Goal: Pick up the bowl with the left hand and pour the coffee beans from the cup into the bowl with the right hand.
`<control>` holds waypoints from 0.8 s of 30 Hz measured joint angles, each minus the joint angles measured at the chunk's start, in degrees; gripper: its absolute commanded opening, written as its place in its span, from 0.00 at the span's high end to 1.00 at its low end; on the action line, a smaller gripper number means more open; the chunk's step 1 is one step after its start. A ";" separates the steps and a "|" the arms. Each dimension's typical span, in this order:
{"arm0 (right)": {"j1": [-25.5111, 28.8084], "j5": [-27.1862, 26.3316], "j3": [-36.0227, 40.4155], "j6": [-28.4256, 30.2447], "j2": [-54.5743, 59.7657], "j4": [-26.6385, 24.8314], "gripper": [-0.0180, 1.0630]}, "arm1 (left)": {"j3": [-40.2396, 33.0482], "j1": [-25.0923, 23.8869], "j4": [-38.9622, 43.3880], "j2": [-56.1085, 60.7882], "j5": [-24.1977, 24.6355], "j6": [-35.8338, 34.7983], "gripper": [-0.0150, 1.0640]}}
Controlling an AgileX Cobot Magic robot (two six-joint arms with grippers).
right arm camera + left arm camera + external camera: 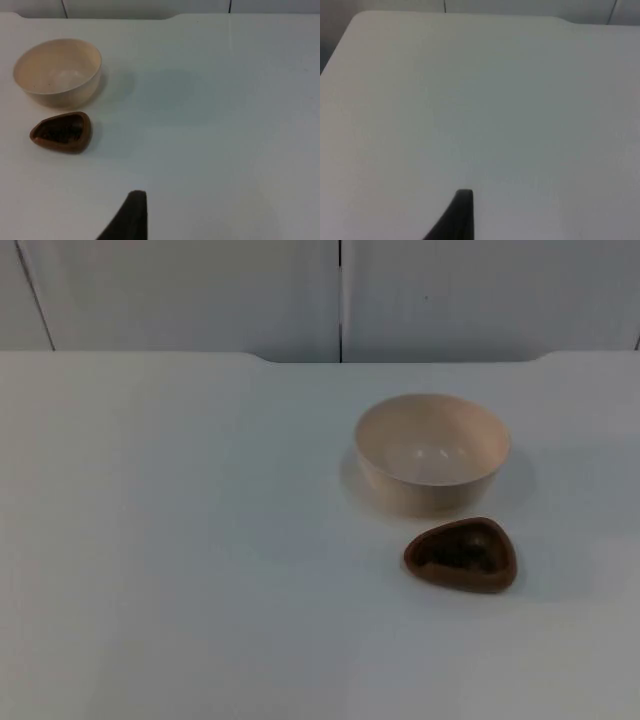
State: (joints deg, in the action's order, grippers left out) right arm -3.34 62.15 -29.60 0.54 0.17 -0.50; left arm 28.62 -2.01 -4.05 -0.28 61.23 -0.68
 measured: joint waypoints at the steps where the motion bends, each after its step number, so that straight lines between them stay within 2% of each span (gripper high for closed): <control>1: 0.00 0.00 0.00 0.00 0.00 0.00 0.01 | 0.00 0.00 -0.34 0.00 -0.13 0.00 0.03; 14: 0.00 0.00 0.00 0.00 0.00 0.00 0.01 | 4.37 0.00 -1.86 -2.56 -2.89 0.00 0.03; 24: 0.00 0.00 0.00 0.00 0.00 0.11 0.01 | 4.62 0.00 -7.08 -8.64 -5.52 0.00 0.05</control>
State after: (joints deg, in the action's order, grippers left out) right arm -3.34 62.15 -29.60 0.54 0.17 -0.38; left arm 33.25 -2.01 -11.13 -8.91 55.72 -0.68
